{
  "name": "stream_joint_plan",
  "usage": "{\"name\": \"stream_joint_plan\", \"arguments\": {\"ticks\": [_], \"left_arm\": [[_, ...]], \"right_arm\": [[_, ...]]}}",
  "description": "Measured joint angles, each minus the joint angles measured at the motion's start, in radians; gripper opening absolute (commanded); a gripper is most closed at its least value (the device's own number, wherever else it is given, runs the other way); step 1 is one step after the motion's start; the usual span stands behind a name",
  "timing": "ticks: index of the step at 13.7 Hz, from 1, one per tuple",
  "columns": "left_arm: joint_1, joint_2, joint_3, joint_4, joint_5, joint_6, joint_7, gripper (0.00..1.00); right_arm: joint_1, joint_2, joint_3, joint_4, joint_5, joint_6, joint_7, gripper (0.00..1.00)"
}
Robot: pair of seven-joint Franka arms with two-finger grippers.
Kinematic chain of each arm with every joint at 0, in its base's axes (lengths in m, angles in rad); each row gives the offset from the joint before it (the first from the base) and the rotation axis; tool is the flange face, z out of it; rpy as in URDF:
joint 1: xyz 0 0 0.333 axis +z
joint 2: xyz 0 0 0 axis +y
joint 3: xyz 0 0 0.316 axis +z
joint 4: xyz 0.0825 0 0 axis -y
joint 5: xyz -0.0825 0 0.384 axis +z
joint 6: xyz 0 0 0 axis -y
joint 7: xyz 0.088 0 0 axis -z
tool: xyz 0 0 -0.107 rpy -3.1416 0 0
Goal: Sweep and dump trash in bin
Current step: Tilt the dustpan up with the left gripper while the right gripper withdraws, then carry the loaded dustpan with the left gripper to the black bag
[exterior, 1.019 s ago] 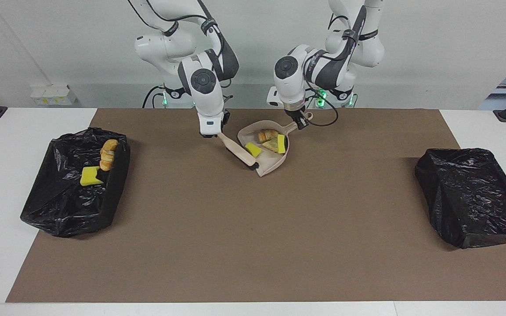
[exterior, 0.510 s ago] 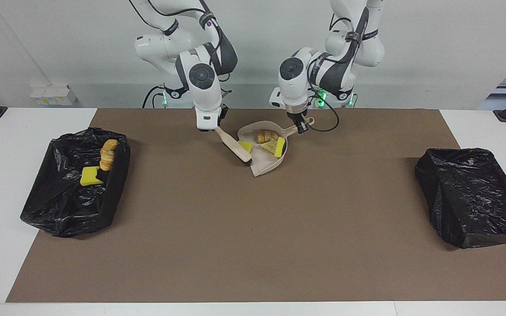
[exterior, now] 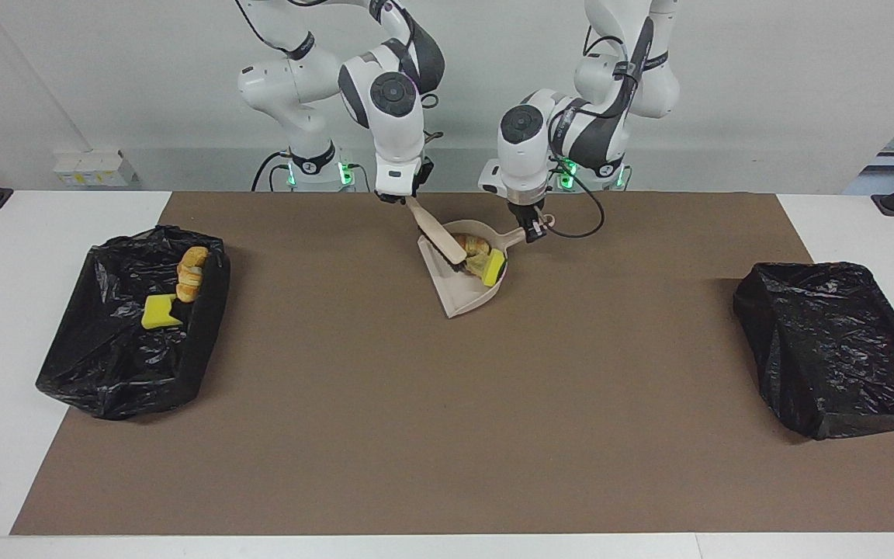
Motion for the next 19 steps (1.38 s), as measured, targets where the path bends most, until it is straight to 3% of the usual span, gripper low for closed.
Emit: {"name": "stream_joint_plan", "arguments": {"ticks": [8, 12, 16, 19], "left_arm": [[0.053, 0.028, 0.002, -0.002, -0.057, 0.182, 0.000, 0.00], [0.095, 0.035, 0.004, 0.003, -0.057, 0.251, 0.021, 0.00], [0.262, 0.022, 0.008, 0.020, -0.057, 0.243, 0.262, 0.00], [0.434, 0.006, 0.014, 0.084, -0.057, 0.173, 0.481, 0.00]], "right_arm": [[-0.003, -0.083, 0.001, 0.021, 0.105, -0.063, 0.112, 0.00], [-0.027, -0.101, -0.058, 0.037, 0.105, -0.075, 0.113, 0.00], [-0.143, -0.109, -0.084, 0.034, 0.039, -0.079, 0.113, 0.00], [-0.176, -0.109, -0.084, 0.023, 0.009, -0.041, 0.184, 0.00]]}}
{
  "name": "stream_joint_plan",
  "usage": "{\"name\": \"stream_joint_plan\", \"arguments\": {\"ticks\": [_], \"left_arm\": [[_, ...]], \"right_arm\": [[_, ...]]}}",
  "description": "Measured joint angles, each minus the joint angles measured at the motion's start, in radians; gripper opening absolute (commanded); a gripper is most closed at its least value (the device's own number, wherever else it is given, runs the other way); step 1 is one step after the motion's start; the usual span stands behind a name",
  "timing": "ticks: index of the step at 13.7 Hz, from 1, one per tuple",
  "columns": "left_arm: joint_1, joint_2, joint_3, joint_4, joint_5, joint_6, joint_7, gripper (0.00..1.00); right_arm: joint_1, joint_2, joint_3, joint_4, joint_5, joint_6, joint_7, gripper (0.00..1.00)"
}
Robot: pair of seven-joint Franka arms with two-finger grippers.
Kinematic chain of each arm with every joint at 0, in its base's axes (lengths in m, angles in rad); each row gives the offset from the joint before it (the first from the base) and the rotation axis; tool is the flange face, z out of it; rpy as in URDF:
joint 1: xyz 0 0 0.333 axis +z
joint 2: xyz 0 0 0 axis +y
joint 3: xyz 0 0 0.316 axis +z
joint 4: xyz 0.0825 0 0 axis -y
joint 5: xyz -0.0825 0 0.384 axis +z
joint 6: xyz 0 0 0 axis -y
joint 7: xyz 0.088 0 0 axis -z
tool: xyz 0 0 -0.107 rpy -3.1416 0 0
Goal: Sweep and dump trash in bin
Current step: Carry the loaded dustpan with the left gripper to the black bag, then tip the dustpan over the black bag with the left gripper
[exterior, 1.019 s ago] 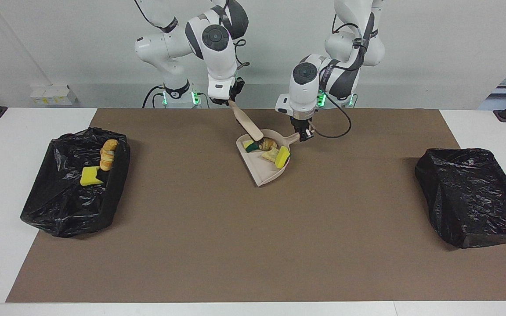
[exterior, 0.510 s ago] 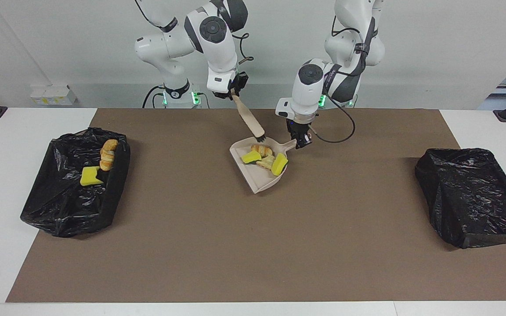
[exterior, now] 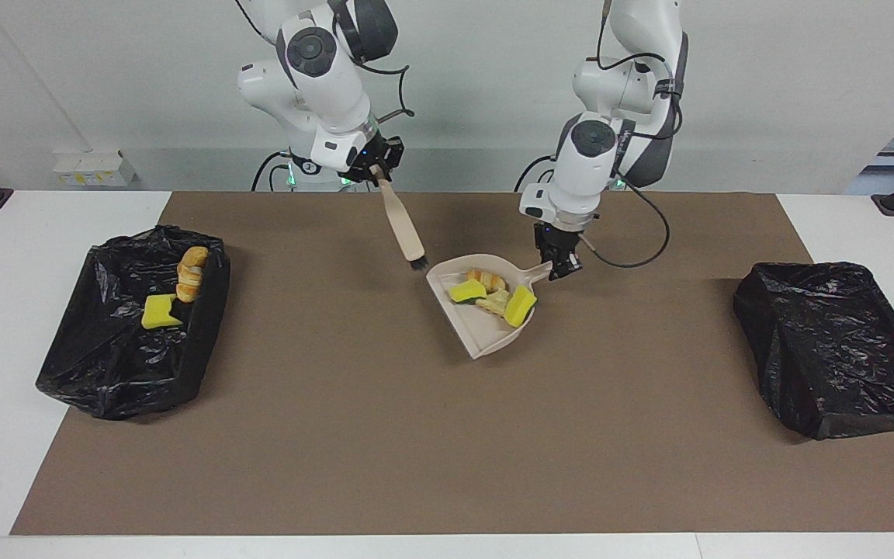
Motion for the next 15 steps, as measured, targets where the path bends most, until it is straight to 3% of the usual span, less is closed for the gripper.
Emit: {"name": "stream_joint_plan", "arguments": {"ticks": [4, 8, 15], "left_arm": [[0.222, -0.007, 0.007, 0.149, 0.000, -0.091, 0.231, 0.00], [0.431, 0.025, 0.011, 0.311, 0.001, -0.180, 0.425, 0.00], [0.649, 0.280, 0.012, 0.736, 0.169, -0.282, 0.742, 0.00]], "right_arm": [[0.062, -0.004, 0.018, -0.012, -0.009, 0.046, 0.145, 0.00], [0.255, 0.027, 0.026, -0.042, -0.010, 0.167, 0.390, 0.00], [0.476, 0.154, 0.030, -0.067, -0.011, 0.346, 0.622, 0.00]]}}
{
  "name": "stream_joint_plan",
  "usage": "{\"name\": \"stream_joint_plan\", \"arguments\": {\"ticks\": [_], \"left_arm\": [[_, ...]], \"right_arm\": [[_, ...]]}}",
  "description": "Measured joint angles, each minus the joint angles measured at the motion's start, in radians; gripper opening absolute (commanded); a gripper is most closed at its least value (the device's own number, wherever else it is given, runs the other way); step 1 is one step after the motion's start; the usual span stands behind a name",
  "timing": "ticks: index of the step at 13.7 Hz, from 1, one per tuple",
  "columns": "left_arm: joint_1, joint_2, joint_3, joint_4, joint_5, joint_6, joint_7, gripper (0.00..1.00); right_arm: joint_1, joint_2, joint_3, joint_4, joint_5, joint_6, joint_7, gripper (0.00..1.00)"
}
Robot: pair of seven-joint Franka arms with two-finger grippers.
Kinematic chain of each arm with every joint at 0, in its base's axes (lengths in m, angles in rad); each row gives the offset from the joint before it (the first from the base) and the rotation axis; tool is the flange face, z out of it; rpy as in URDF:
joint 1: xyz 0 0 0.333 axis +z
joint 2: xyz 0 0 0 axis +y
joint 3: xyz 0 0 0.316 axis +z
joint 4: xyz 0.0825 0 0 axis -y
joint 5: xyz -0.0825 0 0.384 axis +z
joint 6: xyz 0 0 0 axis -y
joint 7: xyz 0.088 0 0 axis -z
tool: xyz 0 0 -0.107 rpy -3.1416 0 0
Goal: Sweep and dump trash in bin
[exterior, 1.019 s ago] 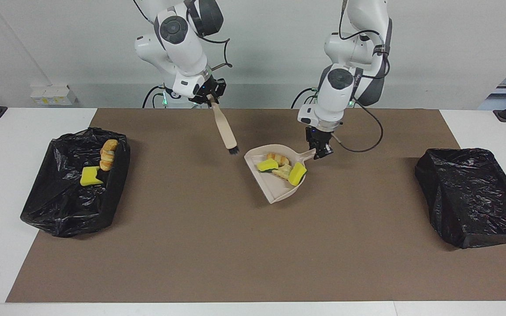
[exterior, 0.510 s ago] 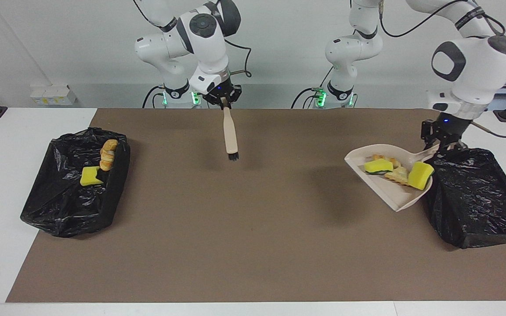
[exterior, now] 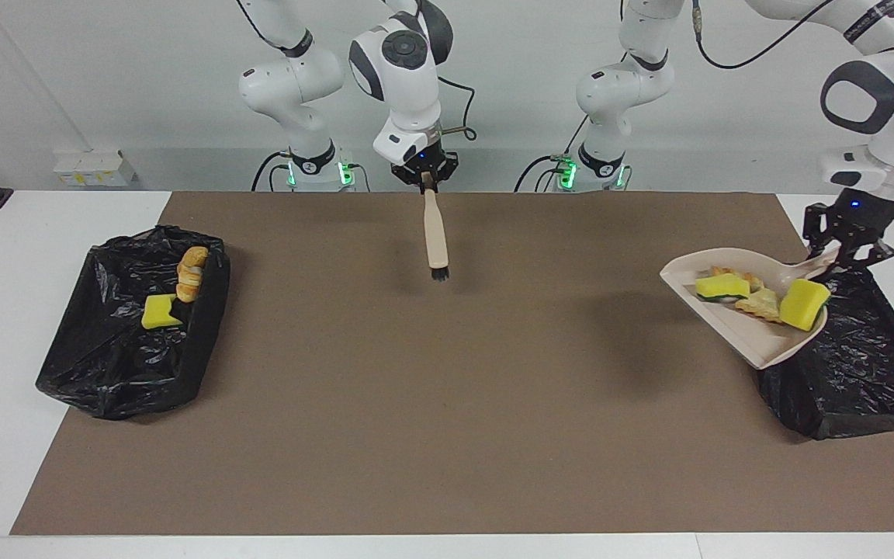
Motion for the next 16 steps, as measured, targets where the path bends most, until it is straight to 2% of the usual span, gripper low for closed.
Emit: {"name": "stream_joint_plan", "arguments": {"ticks": [2, 5, 6, 7, 9, 12, 16], "left_arm": [[0.047, 0.070, 0.001, 0.096, 0.065, 0.012, 0.095, 0.00], [0.082, 0.161, 0.003, 0.192, 0.163, 0.072, 0.136, 0.00], [0.085, 0.189, 0.002, 0.216, 0.196, 0.096, 0.152, 0.00], [0.085, 0.214, 0.002, 0.234, 0.235, 0.122, 0.161, 0.00], [0.085, 0.248, -0.004, 0.259, 0.346, 0.161, 0.165, 0.00], [0.076, 0.256, -0.019, 0.270, 0.468, 0.163, 0.166, 0.00], [0.027, 0.256, -0.024, 0.270, 0.677, 0.138, 0.168, 0.00]], "right_arm": [[0.037, 0.020, 0.000, -0.026, -0.009, 0.042, 0.013, 0.00], [0.079, 0.026, -0.001, -0.079, -0.029, 0.103, 0.068, 0.00], [0.099, 0.030, -0.001, -0.090, -0.053, 0.115, 0.107, 0.13], [0.118, 0.037, -0.001, -0.096, -0.075, 0.120, 0.146, 0.99], [0.137, 0.047, 0.000, -0.097, -0.097, 0.121, 0.187, 1.00], [0.118, 0.048, -0.007, -0.073, -0.106, 0.115, 0.187, 1.00], [-0.021, 0.044, -0.012, 0.040, -0.112, -0.012, 0.140, 1.00]]}}
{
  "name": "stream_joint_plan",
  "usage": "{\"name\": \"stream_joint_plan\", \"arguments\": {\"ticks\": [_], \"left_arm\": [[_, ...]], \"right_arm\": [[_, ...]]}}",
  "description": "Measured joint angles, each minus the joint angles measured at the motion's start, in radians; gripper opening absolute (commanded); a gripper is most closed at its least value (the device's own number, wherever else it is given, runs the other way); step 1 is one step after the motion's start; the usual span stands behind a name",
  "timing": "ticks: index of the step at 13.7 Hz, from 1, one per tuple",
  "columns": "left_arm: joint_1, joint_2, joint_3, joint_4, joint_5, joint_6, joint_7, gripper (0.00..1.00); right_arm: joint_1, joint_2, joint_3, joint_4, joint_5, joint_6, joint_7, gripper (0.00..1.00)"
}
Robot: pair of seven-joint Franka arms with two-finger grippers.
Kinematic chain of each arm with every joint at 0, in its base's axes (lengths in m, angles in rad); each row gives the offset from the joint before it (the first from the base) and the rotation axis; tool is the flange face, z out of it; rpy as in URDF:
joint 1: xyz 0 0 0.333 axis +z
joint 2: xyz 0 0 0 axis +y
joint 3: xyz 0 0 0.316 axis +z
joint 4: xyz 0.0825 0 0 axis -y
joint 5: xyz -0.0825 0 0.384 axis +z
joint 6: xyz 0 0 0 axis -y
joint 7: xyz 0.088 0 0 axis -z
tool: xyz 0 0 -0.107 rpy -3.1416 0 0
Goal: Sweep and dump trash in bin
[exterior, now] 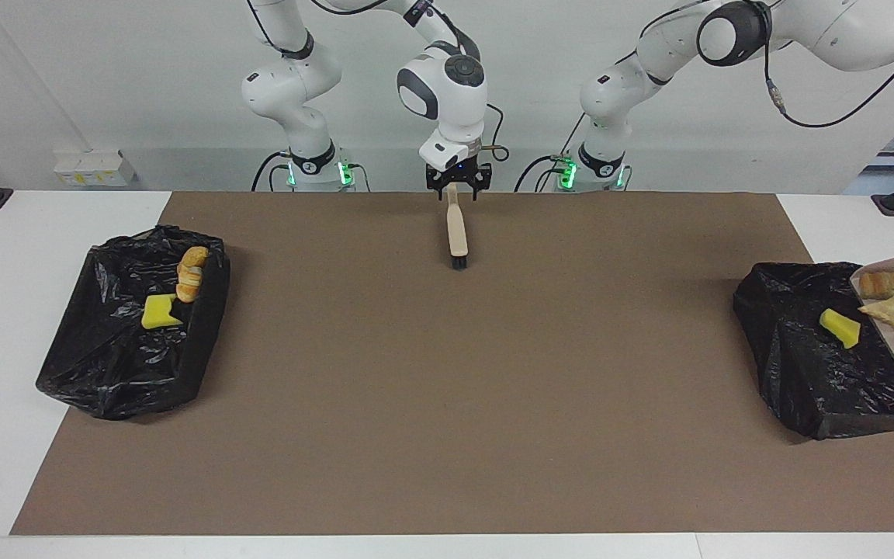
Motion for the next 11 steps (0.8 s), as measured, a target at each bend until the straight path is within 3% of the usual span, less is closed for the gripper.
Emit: {"name": "stream_joint_plan", "arguments": {"ticks": [3, 8, 11], "left_arm": [[-0.017, 0.000, 0.002, 0.000, 0.064, -0.016, 0.000, 0.00], [-0.018, -0.002, 0.011, 0.012, 0.170, -0.017, 0.000, 0.00], [-0.057, -0.012, 0.008, 0.022, 0.184, -0.099, 0.000, 0.00]], "right_arm": [[-0.131, -0.002, -0.005, 0.079, 0.000, -0.094, -0.063, 1.00], [-0.337, -0.001, -0.010, 0.139, 0.000, -0.103, -0.247, 1.00], [-0.446, 0.000, -0.012, 0.168, -0.002, -0.136, -0.398, 1.00]]}}
